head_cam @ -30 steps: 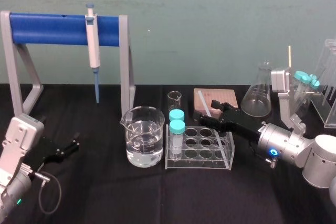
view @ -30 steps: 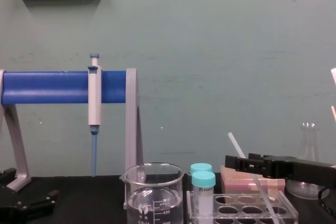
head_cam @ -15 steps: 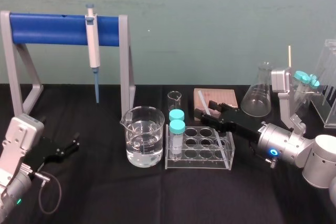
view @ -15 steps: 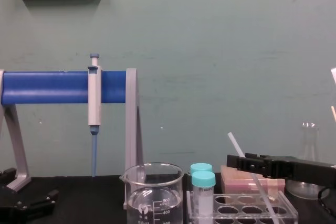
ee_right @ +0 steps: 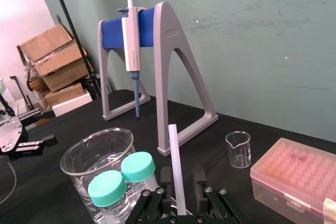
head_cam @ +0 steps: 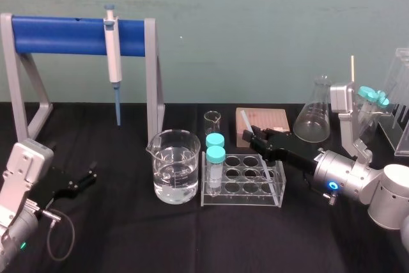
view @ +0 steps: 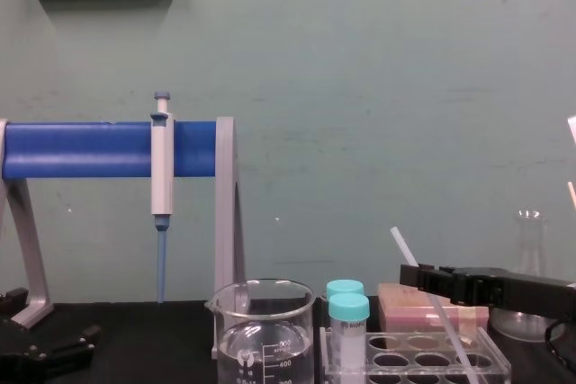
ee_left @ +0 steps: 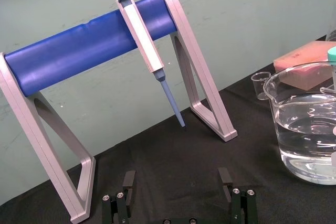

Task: Pick up the stirring rod with one hand, then place it down.

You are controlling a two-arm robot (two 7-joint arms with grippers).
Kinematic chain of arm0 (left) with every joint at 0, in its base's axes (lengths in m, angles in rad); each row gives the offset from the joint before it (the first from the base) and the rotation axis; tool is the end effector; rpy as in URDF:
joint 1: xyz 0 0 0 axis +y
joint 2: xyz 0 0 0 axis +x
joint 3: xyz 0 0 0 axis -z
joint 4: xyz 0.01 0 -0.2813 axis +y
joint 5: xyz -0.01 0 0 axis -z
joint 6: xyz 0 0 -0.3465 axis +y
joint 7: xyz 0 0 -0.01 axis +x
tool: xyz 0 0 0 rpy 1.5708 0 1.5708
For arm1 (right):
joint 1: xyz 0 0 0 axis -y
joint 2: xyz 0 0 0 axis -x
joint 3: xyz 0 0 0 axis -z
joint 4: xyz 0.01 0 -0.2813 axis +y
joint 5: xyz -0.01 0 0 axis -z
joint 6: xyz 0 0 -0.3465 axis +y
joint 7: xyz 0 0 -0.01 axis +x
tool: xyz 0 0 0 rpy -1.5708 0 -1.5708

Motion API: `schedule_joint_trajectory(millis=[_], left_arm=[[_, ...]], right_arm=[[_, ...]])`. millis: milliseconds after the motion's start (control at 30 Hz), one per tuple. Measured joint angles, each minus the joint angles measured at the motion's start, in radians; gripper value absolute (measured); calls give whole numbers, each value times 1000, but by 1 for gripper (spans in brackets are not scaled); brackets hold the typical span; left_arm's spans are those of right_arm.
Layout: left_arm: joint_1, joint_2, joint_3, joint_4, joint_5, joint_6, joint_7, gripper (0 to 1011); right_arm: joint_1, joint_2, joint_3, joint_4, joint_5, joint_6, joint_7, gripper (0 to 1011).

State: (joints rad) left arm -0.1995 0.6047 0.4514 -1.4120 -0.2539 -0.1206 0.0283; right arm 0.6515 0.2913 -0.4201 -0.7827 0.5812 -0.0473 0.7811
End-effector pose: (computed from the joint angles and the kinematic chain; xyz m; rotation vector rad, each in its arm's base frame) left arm 0.3923 0.0678 -0.3025 0.3044 -0.2851 1.2479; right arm 0.5171 -0.0561 -0.2946 0.0155 0.1980 -0.7263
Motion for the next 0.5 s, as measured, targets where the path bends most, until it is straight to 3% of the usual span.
schedule_joint_trajectory(millis=[233,500], left_arm=[[0,0,0,0,0,0,0,1000],[0,0,0,0,0,0,0,1000]], right_arm=[[0,0,0,0,0,0,0,82],[0,0,0,0,0,0,0,72]])
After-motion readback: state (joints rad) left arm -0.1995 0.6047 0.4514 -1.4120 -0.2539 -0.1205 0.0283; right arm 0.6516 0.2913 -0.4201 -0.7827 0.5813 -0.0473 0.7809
